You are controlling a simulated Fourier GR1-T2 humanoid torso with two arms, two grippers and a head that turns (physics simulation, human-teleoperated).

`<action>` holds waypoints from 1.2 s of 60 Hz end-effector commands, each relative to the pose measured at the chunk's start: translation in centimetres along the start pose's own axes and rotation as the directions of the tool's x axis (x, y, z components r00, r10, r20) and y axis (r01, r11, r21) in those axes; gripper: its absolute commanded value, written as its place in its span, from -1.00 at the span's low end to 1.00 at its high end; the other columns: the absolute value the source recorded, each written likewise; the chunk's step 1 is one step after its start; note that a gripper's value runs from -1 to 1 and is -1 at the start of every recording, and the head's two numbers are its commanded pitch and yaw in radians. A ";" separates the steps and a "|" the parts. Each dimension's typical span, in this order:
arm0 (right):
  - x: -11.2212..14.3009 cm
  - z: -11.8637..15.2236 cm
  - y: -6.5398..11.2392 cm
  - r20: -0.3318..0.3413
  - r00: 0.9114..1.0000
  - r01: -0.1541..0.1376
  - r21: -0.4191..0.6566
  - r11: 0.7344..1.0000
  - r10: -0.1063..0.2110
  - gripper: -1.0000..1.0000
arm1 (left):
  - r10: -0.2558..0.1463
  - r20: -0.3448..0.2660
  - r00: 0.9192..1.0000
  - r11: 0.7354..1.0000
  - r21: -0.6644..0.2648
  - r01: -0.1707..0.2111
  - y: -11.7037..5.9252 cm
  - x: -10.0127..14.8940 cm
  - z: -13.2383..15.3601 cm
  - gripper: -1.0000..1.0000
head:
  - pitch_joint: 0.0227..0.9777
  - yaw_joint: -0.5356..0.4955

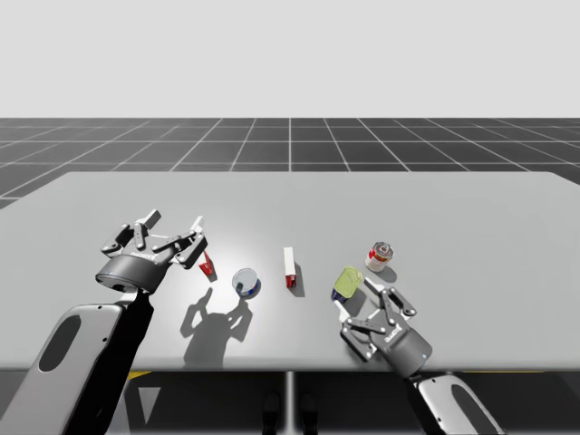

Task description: Lift the meat can off the table.

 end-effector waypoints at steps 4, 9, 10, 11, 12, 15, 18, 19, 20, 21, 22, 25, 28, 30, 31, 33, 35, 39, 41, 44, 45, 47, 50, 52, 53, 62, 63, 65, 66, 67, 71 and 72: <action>-0.3 -1.8 -0.6 -0.049 0.999 -0.006 -0.018 1.000 0.005 -1.00 | 0.000 0.001 1.000 1.000 -0.002 0.000 0.0 0.0 0.0 -1.00 | 0.80 -0.44; -0.3 -2.4 -0.7 -0.073 0.997 -0.009 -0.021 1.000 0.008 -1.00 | 0.000 0.001 1.000 1.000 -0.002 0.000 0.0 0.0 0.0 -1.00 | 0.80 -0.45; -0.3 -2.7 -0.8 -0.075 0.997 -0.019 -0.028 0.999 0.017 -1.00 | 0.000 0.000 1.000 1.000 -0.002 0.000 0.0 0.0 0.0 -1.00 | 0.80 -0.45; -0.3 -2.8 -0.8 -0.074 0.997 -0.023 -0.027 0.999 0.021 -1.00 | 0.000 0.000 1.000 1.000 -0.002 0.000 0.0 0.0 0.0 -1.00 | 0.80 -0.45; -0.3 -2.9 -0.8 -0.076 0.997 -0.024 -0.027 0.999 0.022 -1.00 | 0.000 0.000 1.000 1.000 -0.002 0.000 0.0 0.0 0.0 -1.00 | 0.80 -0.45; -0.3 -3.2 -0.9 -0.098 0.995 -0.021 -0.031 0.999 0.018 -1.00 | 0.000 0.001 1.000 1.000 -0.003 0.000 0.0 0.0 0.0 -1.00 | 0.80 -0.45; -0.3 -3.6 -0.9 -0.095 0.995 -0.033 -0.026 0.999 0.030 -1.00 | 0.000 0.000 1.000 1.000 -0.003 0.000 0.0 0.0 0.0 -1.00 | 0.80 -0.44; -0.3 -3.7 -0.9 -0.099 0.995 -0.033 -0.024 0.999 0.031 -1.00 | 0.000 0.000 1.000 1.000 -0.003 0.000 0.0 0.0 0.0 -1.00 | 0.80 -0.44; -0.3 -3.7 -0.9 -0.104 0.994 -0.032 -0.023 0.999 0.029 -1.00 | 0.000 0.000 1.000 1.000 -0.003 0.000 0.0 0.0 0.0 -1.00 | 0.80 -0.44; -0.2 -3.8 -0.9 -0.108 0.994 -0.031 -0.023 0.999 0.029 -1.00 | 0.000 0.000 1.000 1.000 -0.003 0.000 0.0 0.0 0.0 -1.00 | 0.80 -0.44; -0.2 -4.0 -0.8 -0.111 0.993 -0.034 -0.026 0.999 0.031 -1.00 | 0.000 0.000 1.000 1.000 -0.004 0.000 0.0 0.0 0.0 -1.00 | 0.79 -0.44; -0.2 -4.2 -0.8 -0.107 0.994 -0.039 -0.020 0.999 0.037 -1.00 | -0.001 0.000 1.000 1.000 -0.004 0.001 0.0 0.0 0.0 -1.00 | 0.79 -0.44; -0.2 -4.4 -0.8 -0.116 0.993 -0.037 -0.017 0.999 0.035 -1.00 | -0.001 0.001 1.000 1.000 -0.004 0.001 0.0 0.0 0.0 -1.00 | 0.79 -0.44; -0.3 -4.4 -0.8 -0.129 0.991 -0.034 -0.013 0.999 0.032 -1.00 | -0.001 0.001 1.000 1.000 -0.004 0.001 0.0 0.0 0.0 -1.00 | 0.78 -0.44; -0.3 -4.4 -0.8 -0.132 0.991 -0.034 -0.013 0.999 0.032 -1.00 | -0.002 0.001 1.000 1.000 -0.004 0.002 0.0 0.0 0.0 -1.00 | 0.78 -0.44; -0.4 -4.4 -0.9 -0.137 0.990 -0.034 -0.009 0.999 0.032 -1.00 | -0.002 0.001 1.000 1.000 -0.004 0.002 0.0 0.0 0.0 -1.00 | 0.78 -0.44; -0.5 -4.3 -0.9 -0.158 0.987 -0.026 0.004 1.000 0.026 -1.00 | -0.003 0.001 1.000 1.000 -0.004 0.003 0.0 0.0 0.0 -1.00 | 0.77 -0.44; -0.6 -4.1 -0.9 -0.163 0.986 -0.030 -0.007 1.000 0.029 0.89 | -0.003 0.001 1.000 1.000 -0.005 0.003 0.0 0.0 0.0 -1.00 | 0.74 -0.45; -0.6 -4.1 -1.0 -0.169 0.985 -0.027 -0.008 1.000 0.025 0.98 | -0.004 0.001 1.000 1.000 -0.005 0.004 0.0 0.0 0.0 -1.00 | 0.73 -0.45; -0.7 -4.0 -1.0 -0.176 0.984 -0.020 -0.014 1.000 0.017 1.00 | -0.004 0.001 1.000 1.000 -0.005 0.004 0.0 0.0 0.0 -1.00 | 0.68 -0.45; -0.7 -4.0 -1.0 -0.178 0.984 -0.020 -0.015 1.000 0.017 1.00 | -0.004 0.001 1.000 1.000 -0.005 0.004 0.0 0.0 0.0 -1.00 | 0.64 -0.45; -0.7 -4.0 -1.0 -0.179 0.984 -0.017 -0.015 1.000 0.014 1.00 | -0.005 0.002 1.000 1.000 -0.005 0.005 0.0 0.0 0.0 -1.00 | 0.59 -0.45; -0.7 -3.9 -1.1 -0.177 0.984 -0.013 -0.017 1.000 0.009 1.00 | -0.005 0.002 1.000 1.000 -0.004 0.005 -0.1 0.0 0.0 -1.00 | 0.49 -0.44; -0.7 -3.9 -1.1 -0.176 0.984 -0.013 -0.017 1.000 0.010 1.00 | -0.006 0.001 1.000 1.000 -0.004 0.006 0.0 -0.1 0.0 -1.00 | 0.43 -0.45; -0.7 -3.9 -1.1 -0.173 0.985 -0.015 -0.016 1.000 0.012 1.00 | -0.006 0.001 1.000 1.000 -0.004 0.006 -0.1 -0.1 0.0 -1.00 | 0.36 -0.45; -0.7 -3.8 -1.0 -0.169 0.985 -0.025 -0.015 1.000 0.022 1.00 | -0.008 0.000 1.000 1.000 -0.003 0.008 0.0 -0.1 0.0 -1.00 | 0.06 -0.46; -0.7 -3.8 -1.0 -0.168 0.985 -0.027 -0.016 1.000 0.024 1.00 | -0.008 0.000 1.000 1.000 -0.003 0.008 0.0 -0.1 0.0 -1.00 | 0.04 -0.46; -0.7 -3.8 -0.9 -0.168 0.985 -0.029 -0.014 0.999 0.027 1.00 | -0.007 0.000 1.000 1.000 -0.003 0.007 0.0 -0.1 0.0 -1.00 | -0.02 -0.46; -0.7 -3.8 -0.9 -0.168 0.985 -0.030 -0.013 0.999 0.028 1.00 | -0.007 0.000 1.000 1.000 -0.002 0.007 0.0 -0.1 0.0 -1.00 | -0.03 -0.46; -0.7 -3.8 -0.9 -0.167 0.985 -0.031 -0.014 0.999 0.029 1.00 | -0.008 0.000 1.000 1.000 -0.002 0.008 0.0 -0.1 0.1 -1.00 | -0.07 -0.47; -0.7 -3.7 -0.9 -0.166 0.986 -0.033 -0.013 0.999 0.030 1.00 | -0.007 0.000 1.000 1.000 -0.002 0.007 0.0 -0.1 0.1 -1.00 | -0.12 -0.47; -0.7 -3.7 -0.9 -0.165 0.986 -0.033 -0.013 0.999 0.031 1.00 | -0.007 0.000 1.000 1.000 -0.002 0.007 0.0 -0.1 0.1 -1.00 | -0.14 -0.47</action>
